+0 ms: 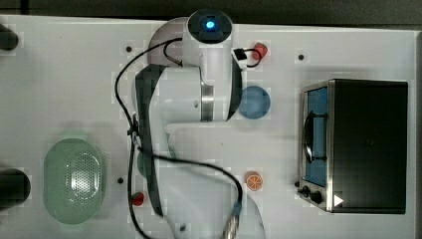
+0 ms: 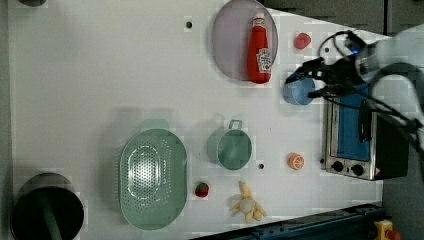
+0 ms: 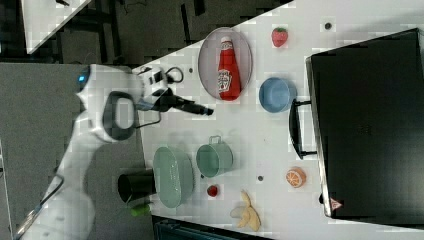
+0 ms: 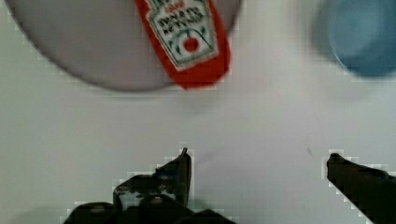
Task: Pick ketchup from plate and place it on table.
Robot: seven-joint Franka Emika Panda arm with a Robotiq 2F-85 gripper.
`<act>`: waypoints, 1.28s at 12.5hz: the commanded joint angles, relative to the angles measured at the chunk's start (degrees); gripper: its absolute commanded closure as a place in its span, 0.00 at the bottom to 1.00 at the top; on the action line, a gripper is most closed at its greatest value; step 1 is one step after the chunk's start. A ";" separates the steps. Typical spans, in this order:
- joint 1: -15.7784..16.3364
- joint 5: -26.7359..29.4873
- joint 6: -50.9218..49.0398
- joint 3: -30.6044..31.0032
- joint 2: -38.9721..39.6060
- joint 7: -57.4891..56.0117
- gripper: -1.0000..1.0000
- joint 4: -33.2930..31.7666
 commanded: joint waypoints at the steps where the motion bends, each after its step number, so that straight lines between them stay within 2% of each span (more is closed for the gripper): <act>1: 0.12 -1.85 7.75 0.13 1.91 -14.91 0.00 2.55; 6: 1.30 -5.52 13.99 0.10 11.54 -18.14 0.00 7.01; 13: 2.72 -7.01 16.22 -0.12 23.86 -18.17 0.00 18.29; 16: 2.73 -8.37 17.47 -0.13 26.85 -18.17 0.00 20.40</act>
